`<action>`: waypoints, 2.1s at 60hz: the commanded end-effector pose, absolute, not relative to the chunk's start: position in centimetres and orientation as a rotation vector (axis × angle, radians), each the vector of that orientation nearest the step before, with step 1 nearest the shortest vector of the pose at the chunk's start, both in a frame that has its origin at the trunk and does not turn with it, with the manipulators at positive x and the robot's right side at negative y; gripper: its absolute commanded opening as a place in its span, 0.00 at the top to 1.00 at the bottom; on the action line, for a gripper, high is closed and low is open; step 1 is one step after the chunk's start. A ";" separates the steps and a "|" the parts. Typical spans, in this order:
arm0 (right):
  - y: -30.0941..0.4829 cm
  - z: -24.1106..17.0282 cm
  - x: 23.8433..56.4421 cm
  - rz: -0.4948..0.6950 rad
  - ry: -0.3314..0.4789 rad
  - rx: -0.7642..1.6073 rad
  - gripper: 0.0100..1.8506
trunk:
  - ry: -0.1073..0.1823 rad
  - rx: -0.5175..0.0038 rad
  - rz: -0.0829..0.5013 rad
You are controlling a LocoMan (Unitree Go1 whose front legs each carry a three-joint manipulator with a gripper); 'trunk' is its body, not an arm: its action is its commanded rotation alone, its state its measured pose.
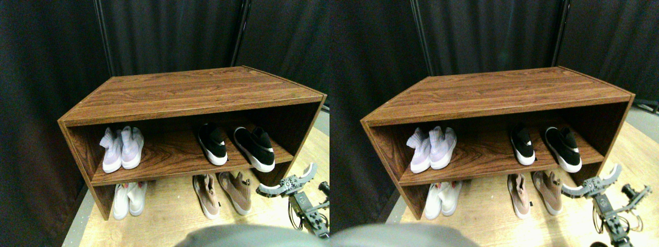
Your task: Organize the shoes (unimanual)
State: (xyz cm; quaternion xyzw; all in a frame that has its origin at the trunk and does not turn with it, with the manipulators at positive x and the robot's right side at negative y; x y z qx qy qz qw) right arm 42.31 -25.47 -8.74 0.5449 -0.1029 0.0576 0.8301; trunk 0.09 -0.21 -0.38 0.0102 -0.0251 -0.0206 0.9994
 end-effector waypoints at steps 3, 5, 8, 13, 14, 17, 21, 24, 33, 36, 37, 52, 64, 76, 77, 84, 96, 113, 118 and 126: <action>-25.0 -8.2 43.3 0.187 -0.236 1.165 0.18 | -0.061 -0.007 -0.027; -24.9 -8.3 43.6 0.191 -0.222 1.177 0.19 | -0.059 -0.010 -0.024; -24.8 -8.3 43.9 0.193 -0.204 1.193 0.20 | -0.058 -0.014 -0.018; -24.4 -8.4 44.3 0.174 -0.189 1.203 0.19 | -0.058 -0.017 -0.015; -24.3 -8.4 44.3 0.175 -0.187 1.201 0.19 | -0.058 -0.017 -0.015; -24.1 -8.5 44.6 0.171 -0.186 1.194 0.19 | -0.056 -0.018 -0.013; -24.0 -8.6 44.9 0.173 -0.185 1.188 0.20 | -0.056 -0.017 -0.013; -24.2 -8.8 45.4 0.168 -0.181 1.178 0.18 | -0.057 -0.015 -0.015; -24.8 -9.4 46.8 0.154 -0.189 1.197 0.16 | -0.054 -0.009 -0.018; -25.1 -9.5 47.2 0.154 -0.191 1.196 0.16 | -0.054 -0.007 -0.019; -25.1 -9.5 47.2 0.154 -0.191 1.196 0.16 | -0.054 -0.006 -0.020; -25.4 -9.6 48.0 0.133 -0.185 1.223 0.17 | -0.044 -0.005 -0.019; -25.2 -9.6 47.5 0.138 -0.169 1.249 0.12 | -0.040 -0.004 -0.017; -25.3 -8.8 45.3 0.188 -0.168 1.301 0.13 | -0.044 0.000 -0.021; -25.3 -8.7 45.0 0.192 -0.168 1.316 0.13 | -0.044 0.000 -0.021; -25.8 -8.1 43.8 0.208 -0.165 1.355 0.18 | -0.047 0.002 -0.023; -27.4 -7.0 41.9 0.236 -0.199 1.298 0.22 | -0.051 0.006 -0.034; -30.3 -4.0 41.6 0.121 -0.449 1.111 0.97 | -0.050 0.007 -0.039; -31.4 -3.1 42.1 0.112 -0.496 1.047 0.97 | -0.048 0.006 -0.040; -32.8 -2.8 43.5 0.109 -0.496 1.002 0.97 | -0.048 0.004 -0.043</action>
